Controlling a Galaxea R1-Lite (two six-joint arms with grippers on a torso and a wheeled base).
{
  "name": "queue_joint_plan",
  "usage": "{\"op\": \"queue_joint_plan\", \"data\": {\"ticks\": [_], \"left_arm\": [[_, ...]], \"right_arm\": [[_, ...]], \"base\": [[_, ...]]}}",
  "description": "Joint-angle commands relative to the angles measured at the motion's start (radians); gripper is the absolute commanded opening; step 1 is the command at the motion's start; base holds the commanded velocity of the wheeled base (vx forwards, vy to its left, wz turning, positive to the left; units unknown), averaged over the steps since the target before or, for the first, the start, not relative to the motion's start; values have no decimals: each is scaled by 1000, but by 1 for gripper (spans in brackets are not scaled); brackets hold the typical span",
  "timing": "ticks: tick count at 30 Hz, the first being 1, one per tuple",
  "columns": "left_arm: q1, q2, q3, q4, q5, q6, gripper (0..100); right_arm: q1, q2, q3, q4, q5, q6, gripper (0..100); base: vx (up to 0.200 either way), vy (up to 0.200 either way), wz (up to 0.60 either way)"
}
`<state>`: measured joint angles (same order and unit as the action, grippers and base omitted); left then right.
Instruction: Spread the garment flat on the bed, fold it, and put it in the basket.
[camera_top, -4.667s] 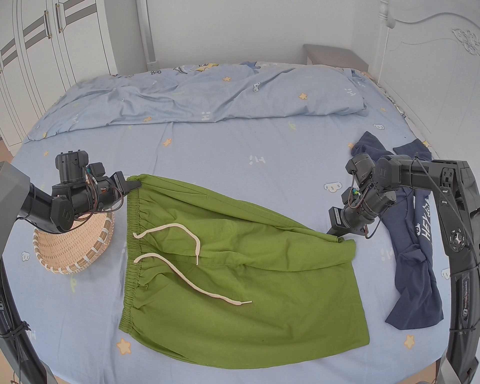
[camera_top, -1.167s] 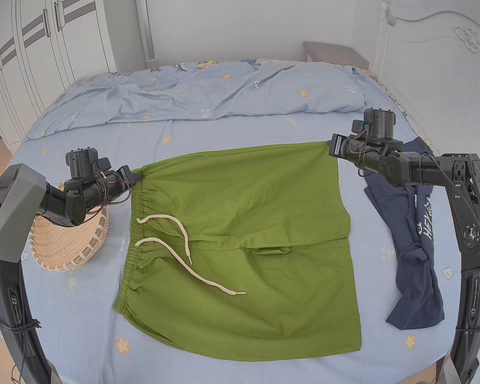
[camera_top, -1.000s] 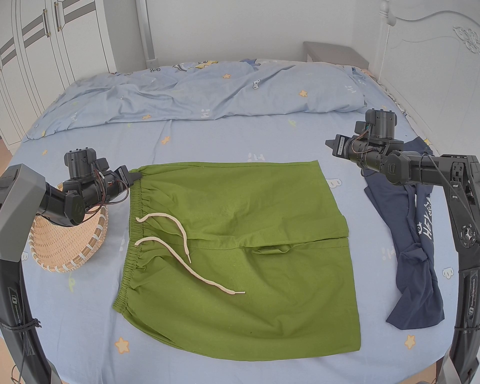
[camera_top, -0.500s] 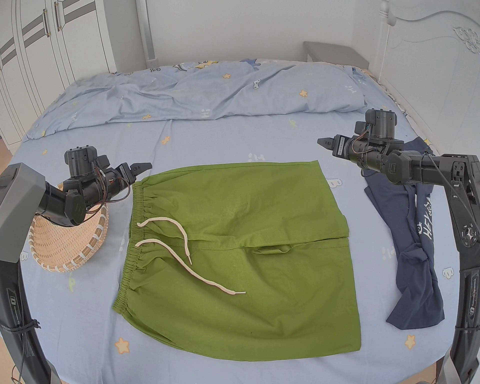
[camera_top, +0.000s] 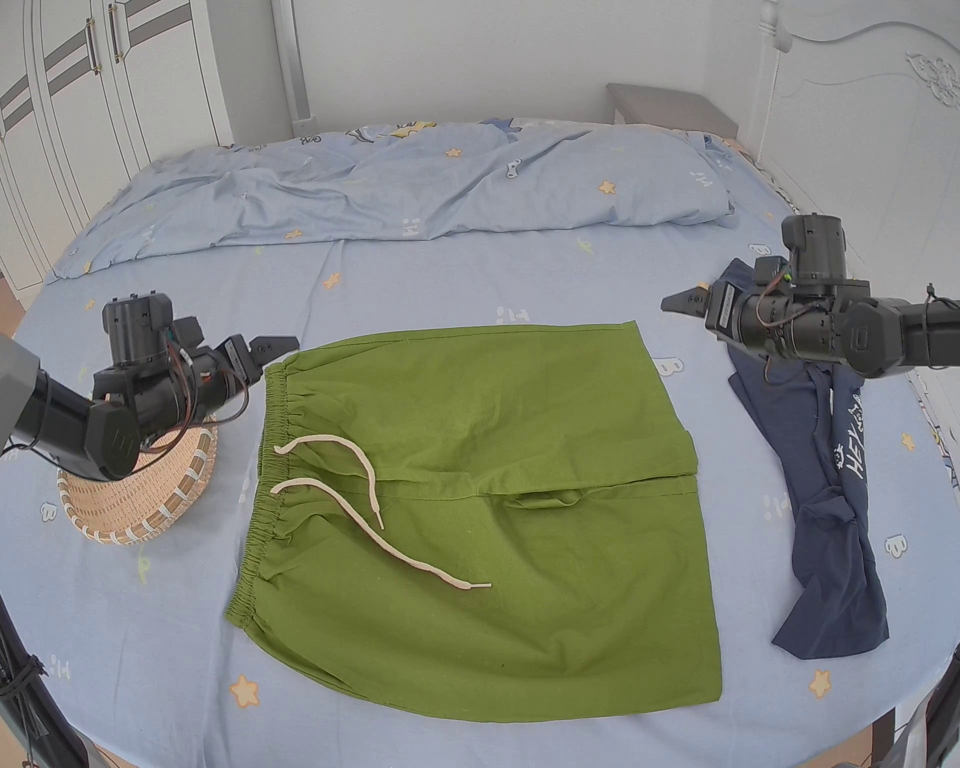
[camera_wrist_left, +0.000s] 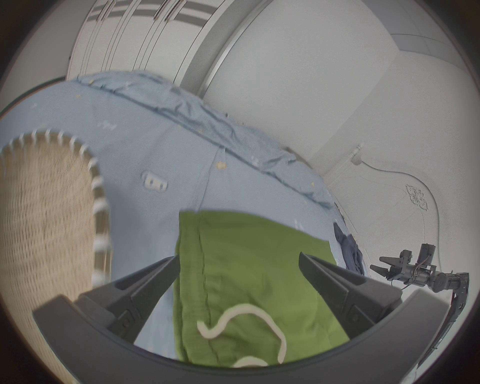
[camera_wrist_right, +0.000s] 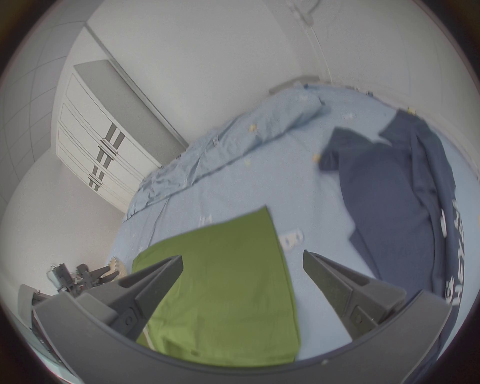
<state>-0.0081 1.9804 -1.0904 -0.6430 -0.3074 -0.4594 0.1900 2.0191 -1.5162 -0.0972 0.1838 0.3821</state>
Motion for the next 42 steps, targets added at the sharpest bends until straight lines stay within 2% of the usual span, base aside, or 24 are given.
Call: {"op": "queue_joint_plan", "data": {"ticks": [1,3,8,13,18,23,26,31,37,42], "left_arm": [[-9,-245,434,-17,-70,-68,100],[10,-278,508,-27,-101,-90,100],[82,-397,713,-43,-275,-186,100],[143,-402,845,-44,-380,-185,100],[155,-354,909,-58,-386,-137,100],[189,-236,965,-86,-392,33,100],[195,-186,971,-99,-392,88,100],[195,-137,957,-126,-392,91,100],[194,-77,957,-225,-392,84,100],[188,-9,974,-391,-391,71,100]], "right_arm": [[11,-329,476,17,140,104,100],[11,-359,567,8,163,103,100],[11,-418,861,-131,252,103,100],[12,-419,1038,-332,275,109,100],[17,-416,1102,-441,283,112,100],[25,-416,1116,-452,287,110,100],[26,-421,1116,-452,287,110,100],[28,-422,1116,-453,287,109,100],[26,-424,1116,-453,286,107,100],[26,-424,1116,-453,286,106,100]], "base": [[0,0,0],[0,0,0],[0,0,0],[0,0,0],[0,0,0],[0,0,0],[0,0,0],[0,0,0],[0,0,0],[0,0,0]]}}
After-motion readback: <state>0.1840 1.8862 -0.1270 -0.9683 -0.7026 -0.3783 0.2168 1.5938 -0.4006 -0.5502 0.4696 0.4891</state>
